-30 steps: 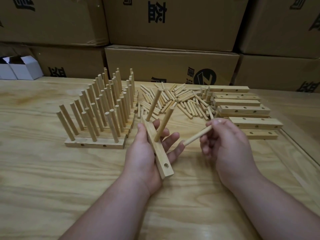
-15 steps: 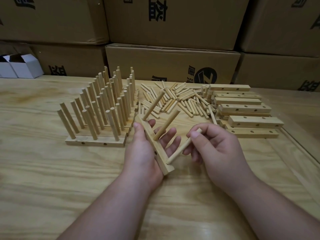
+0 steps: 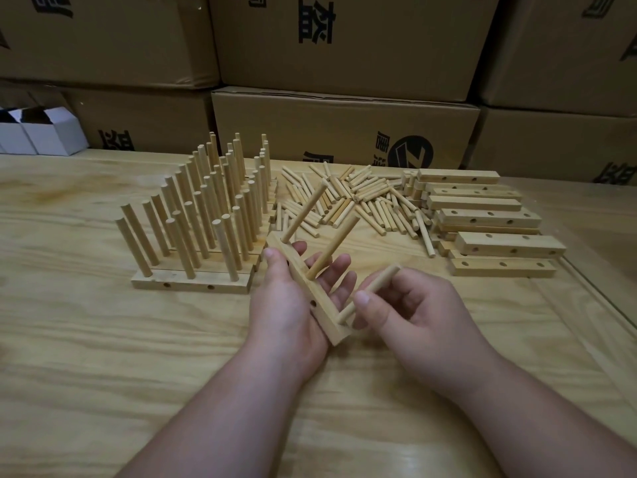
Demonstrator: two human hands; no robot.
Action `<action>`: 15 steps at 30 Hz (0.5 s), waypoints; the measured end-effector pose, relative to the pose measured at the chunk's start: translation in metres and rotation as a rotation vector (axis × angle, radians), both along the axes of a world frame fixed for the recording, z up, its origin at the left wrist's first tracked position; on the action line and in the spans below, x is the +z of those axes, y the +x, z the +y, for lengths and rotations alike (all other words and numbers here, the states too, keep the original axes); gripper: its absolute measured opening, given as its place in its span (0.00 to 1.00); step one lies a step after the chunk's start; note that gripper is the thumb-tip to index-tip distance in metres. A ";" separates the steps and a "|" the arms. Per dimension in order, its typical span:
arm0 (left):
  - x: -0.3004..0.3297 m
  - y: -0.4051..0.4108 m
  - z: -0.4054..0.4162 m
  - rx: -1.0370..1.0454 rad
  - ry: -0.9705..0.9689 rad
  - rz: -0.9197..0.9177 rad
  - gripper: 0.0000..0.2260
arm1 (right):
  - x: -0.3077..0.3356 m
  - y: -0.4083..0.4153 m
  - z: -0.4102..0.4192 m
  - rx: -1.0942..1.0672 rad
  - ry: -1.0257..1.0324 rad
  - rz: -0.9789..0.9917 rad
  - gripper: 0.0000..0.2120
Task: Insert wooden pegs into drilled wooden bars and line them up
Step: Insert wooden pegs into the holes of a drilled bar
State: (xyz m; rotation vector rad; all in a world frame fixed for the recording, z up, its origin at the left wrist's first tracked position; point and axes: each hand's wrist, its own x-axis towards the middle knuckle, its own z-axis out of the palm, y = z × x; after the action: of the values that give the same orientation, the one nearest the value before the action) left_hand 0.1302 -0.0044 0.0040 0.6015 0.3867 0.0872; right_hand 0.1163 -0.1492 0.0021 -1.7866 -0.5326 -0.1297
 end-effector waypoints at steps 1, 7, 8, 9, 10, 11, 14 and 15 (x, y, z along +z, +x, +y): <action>-0.001 0.001 0.000 0.000 -0.004 -0.014 0.20 | -0.002 0.001 0.000 -0.012 -0.012 0.031 0.07; -0.006 0.005 0.002 0.027 -0.045 -0.067 0.21 | -0.004 0.008 -0.005 -0.003 -0.203 0.048 0.11; -0.006 0.005 0.002 0.032 -0.043 -0.071 0.21 | -0.006 0.009 -0.005 0.001 -0.215 0.053 0.11; -0.006 0.005 0.003 0.034 -0.041 -0.079 0.21 | -0.007 0.009 -0.005 -0.013 -0.219 0.047 0.10; -0.005 0.005 0.003 0.030 -0.036 -0.088 0.21 | -0.007 0.009 -0.004 -0.045 -0.217 0.033 0.09; -0.005 0.005 0.003 0.025 -0.029 -0.100 0.21 | -0.008 0.011 -0.004 -0.089 -0.215 0.020 0.08; -0.005 0.005 0.003 -0.033 0.053 -0.151 0.20 | -0.008 0.017 -0.007 -0.230 -0.167 0.044 0.08; -0.006 0.004 0.002 -0.069 0.099 -0.162 0.20 | -0.008 0.020 -0.008 -0.269 -0.135 0.052 0.07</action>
State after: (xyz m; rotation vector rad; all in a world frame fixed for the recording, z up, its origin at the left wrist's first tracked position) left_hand 0.1341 -0.0028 -0.0018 0.6994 0.2049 0.0887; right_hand 0.1358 -0.1573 -0.0061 -1.9825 -0.2668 -0.2364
